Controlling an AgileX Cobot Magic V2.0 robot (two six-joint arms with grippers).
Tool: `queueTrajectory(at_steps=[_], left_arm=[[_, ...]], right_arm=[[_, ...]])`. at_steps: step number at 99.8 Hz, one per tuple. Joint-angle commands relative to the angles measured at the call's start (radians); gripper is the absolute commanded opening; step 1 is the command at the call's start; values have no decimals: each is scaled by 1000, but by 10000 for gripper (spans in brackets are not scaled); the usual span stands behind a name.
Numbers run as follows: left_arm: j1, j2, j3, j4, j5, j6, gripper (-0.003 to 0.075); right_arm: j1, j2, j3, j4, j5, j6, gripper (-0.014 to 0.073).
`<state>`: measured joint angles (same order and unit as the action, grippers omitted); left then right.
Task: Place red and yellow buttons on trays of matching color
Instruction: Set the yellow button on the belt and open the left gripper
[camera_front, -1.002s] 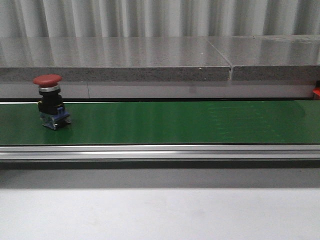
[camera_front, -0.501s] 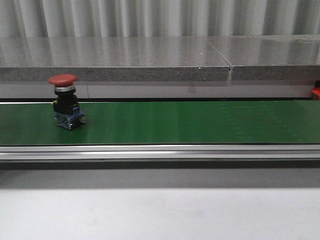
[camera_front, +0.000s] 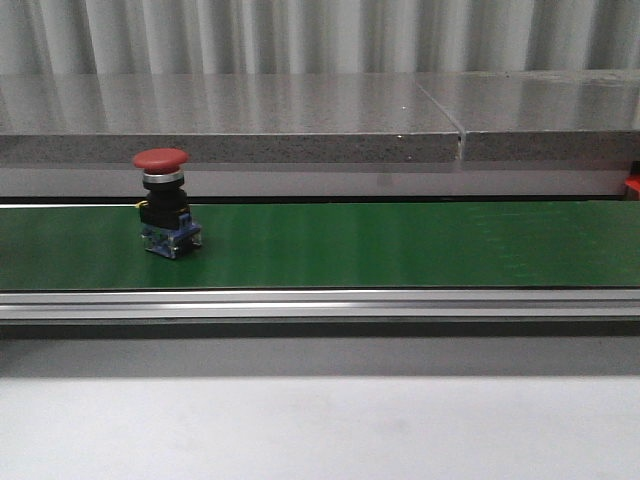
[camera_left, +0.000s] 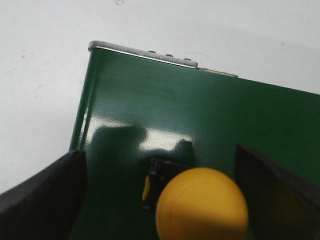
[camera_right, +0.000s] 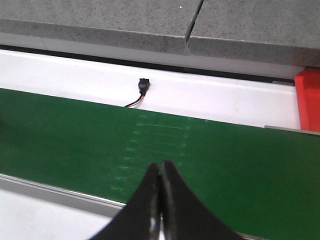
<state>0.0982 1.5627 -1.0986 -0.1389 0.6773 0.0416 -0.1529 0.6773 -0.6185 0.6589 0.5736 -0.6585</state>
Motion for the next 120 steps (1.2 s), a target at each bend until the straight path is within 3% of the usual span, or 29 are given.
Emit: queueTrajectory(at_steps=[1,49,90,104,120], left_arm=[[-20,-59,-24,-21,-57,0,599],[-198,-366,1,41,-155,2,597],[-212,-849,350,41,-254,2,591],[-212,-1003,466,41,-252,2,464],[-212,-1136,558,41,-251,2,157]], right_arm=[[-2,-5,-25,24,-49,-3,-81],[-2,-5,-25,24,-49,-3,-81],[-2,-5,-25,24,-49,-3,-81],[-2,-5,-25,24,-49,-3,-81],[-2,-5,-25,25,-49,-3,-81]])
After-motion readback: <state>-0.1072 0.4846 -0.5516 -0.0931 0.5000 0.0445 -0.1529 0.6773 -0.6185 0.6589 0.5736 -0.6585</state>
